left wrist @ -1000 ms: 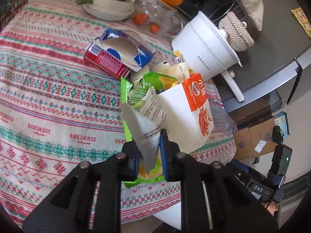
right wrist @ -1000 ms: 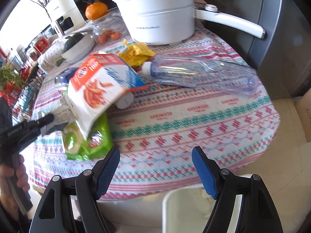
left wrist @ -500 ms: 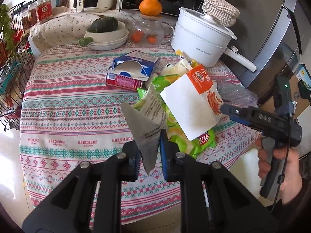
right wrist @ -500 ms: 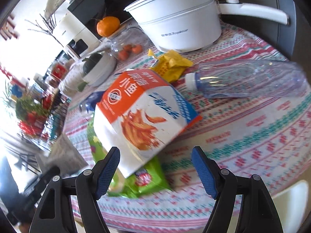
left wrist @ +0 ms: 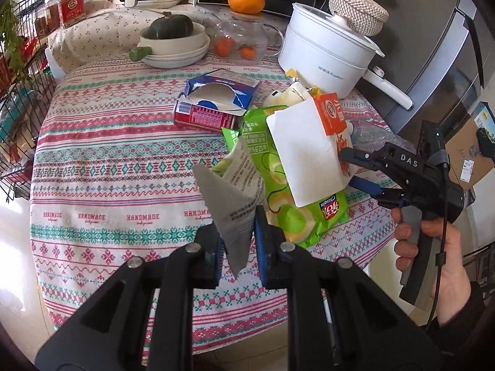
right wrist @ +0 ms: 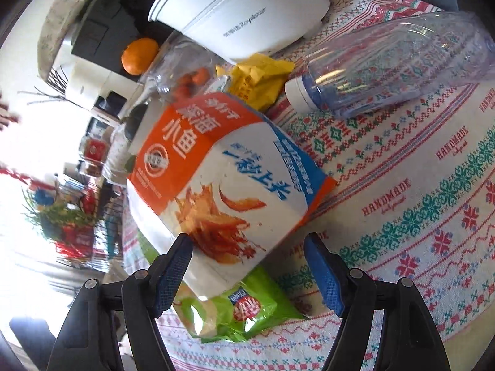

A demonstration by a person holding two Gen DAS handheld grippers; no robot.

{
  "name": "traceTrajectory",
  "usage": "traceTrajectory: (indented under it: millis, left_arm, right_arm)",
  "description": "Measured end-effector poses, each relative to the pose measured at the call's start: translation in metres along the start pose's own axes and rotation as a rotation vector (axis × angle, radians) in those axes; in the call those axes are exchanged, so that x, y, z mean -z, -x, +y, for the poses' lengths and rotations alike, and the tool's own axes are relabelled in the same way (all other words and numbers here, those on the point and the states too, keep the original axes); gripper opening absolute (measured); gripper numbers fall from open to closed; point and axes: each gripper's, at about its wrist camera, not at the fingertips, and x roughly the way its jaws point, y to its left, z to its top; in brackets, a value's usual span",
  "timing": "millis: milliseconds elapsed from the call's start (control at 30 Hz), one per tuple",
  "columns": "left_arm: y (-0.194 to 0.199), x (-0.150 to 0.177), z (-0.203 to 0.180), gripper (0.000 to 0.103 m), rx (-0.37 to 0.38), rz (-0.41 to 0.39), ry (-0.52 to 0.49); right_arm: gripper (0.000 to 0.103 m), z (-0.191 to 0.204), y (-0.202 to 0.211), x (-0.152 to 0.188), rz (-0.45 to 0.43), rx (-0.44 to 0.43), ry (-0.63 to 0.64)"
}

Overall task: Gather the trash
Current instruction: 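Grasp the orange-white snack bag with the right tool and lift it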

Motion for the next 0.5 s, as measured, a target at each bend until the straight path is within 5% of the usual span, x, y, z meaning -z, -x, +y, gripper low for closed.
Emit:
traceTrajectory:
  millis: [167, 333, 500]
  left_arm:
    - [-0.002, 0.0, -0.002, 0.019, 0.001, 0.003, -0.001]
    - [0.0, 0.0, -0.002, 0.019, 0.001, -0.003, 0.006]
    - [0.0, -0.002, -0.002, 0.019, 0.002, -0.008, 0.016]
  right_arm:
    - [0.052, -0.021, -0.01, -0.004, -0.008, -0.196, -0.16]
    - [0.029, -0.022, 0.004, -0.007, -0.094, -0.27, -0.186]
    - [0.026, -0.004, 0.015, -0.015, -0.114, -0.388, -0.136]
